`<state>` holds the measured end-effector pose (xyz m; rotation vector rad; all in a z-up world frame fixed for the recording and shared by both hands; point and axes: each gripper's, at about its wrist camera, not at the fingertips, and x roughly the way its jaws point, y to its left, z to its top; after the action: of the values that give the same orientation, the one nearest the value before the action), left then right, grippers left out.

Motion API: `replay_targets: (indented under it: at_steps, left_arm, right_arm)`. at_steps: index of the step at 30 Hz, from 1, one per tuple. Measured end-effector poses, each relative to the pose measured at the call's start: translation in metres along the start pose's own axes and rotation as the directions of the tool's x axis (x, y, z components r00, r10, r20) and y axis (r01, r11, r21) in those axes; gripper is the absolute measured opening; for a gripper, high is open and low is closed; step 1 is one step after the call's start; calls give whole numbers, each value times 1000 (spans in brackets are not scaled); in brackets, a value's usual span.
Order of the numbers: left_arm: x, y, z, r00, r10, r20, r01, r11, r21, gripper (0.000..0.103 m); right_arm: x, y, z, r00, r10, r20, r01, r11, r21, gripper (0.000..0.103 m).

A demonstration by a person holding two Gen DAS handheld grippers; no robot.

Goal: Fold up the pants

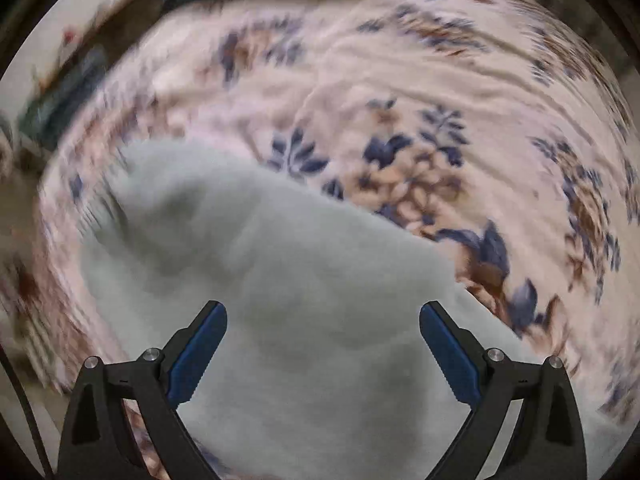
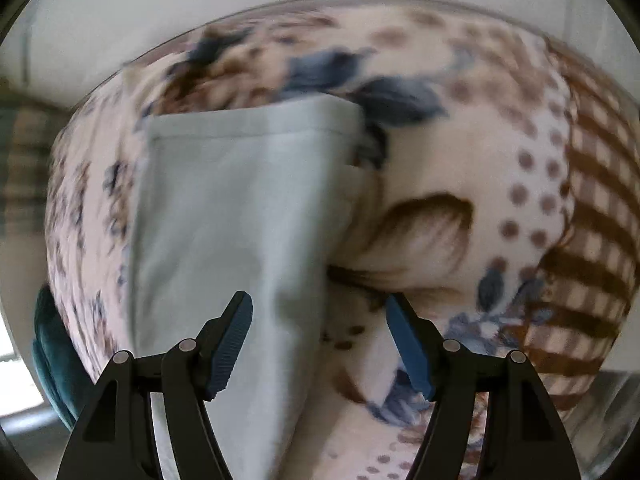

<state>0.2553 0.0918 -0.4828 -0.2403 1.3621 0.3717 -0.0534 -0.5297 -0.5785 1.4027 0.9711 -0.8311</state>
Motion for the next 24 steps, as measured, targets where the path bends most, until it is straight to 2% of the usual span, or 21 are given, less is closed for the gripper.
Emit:
replay_targets:
  at_steps: [1, 2, 3, 4, 6, 9, 12, 14, 15, 16, 17, 18, 19, 22, 24]
  left_arm:
    - [7, -3, 1, 999, -37, -31, 37, 999, 1, 99]
    - [10, -12, -1, 998, -57, -41, 58, 998, 33, 99]
    - [8, -24, -7, 998, -55, -35, 58, 995, 81, 99]
    - [4, -40, -15, 999, -47, -14, 49, 989, 142, 99]
    - [-2, -66, -29, 998, -63, 8, 59, 971, 233, 99]
    - [-10, -104, -57, 996, -90, 7, 82, 935, 346, 99]
    - [-17, -142, -88, 993, -122, 5, 106, 884, 454, 99]
    - [-19, -161, -100, 991, -134, -2, 117, 855, 506, 99]
    - [-19, -167, -105, 990, -142, -8, 125, 842, 526, 99]
    - [-20, -175, -111, 989, -146, -12, 129, 829, 545, 99]
    - [-22, -181, -116, 989, -147, -11, 128, 818, 560, 99]
    - [-22, -188, -122, 990, -144, -8, 122, 806, 579, 99]
    - [-23, -193, -125, 990, -143, -12, 123, 796, 593, 99]
    - [-23, -200, -132, 990, -139, -16, 119, 778, 617, 99]
    - [-24, -202, -135, 990, -138, -25, 123, 770, 627, 99]
  right_arm:
    - [4, -7, 3, 998, 61, 2, -61, 998, 16, 72]
    - [12, -7, 8, 989, 148, 10, -148, 989, 5, 72]
    - [15, -7, 11, 981, 193, 11, -193, 981, -5, 72]
    - [21, -6, 16, 961, 277, 8, -277, 961, -19, 72]
    - [29, -2, 26, 935, 355, -8, -355, 934, -39, 74]
    - [47, 4, 42, 924, 381, -43, -382, 923, -44, 75]
    - [55, 9, 52, 910, 408, -77, -411, 911, -31, 76]
    - [46, 20, 50, 895, 440, -71, -445, 892, -76, 64]
    - [40, 27, 48, 871, 485, -79, -491, 865, -103, 44]
    - [39, 33, 47, 878, 470, -89, -479, 866, -144, 40]
    - [40, 35, 47, 894, 438, -93, -447, 877, -176, 40]
    - [49, 40, 48, 922, 372, -111, -387, 899, -206, 41]
    - [58, 40, 50, 929, 347, -129, -367, 909, -196, 41]
    - [66, 39, 54, 923, 358, -139, -378, 913, -157, 38]
    - [62, 45, 53, 933, 339, -122, -358, 913, -197, 26]
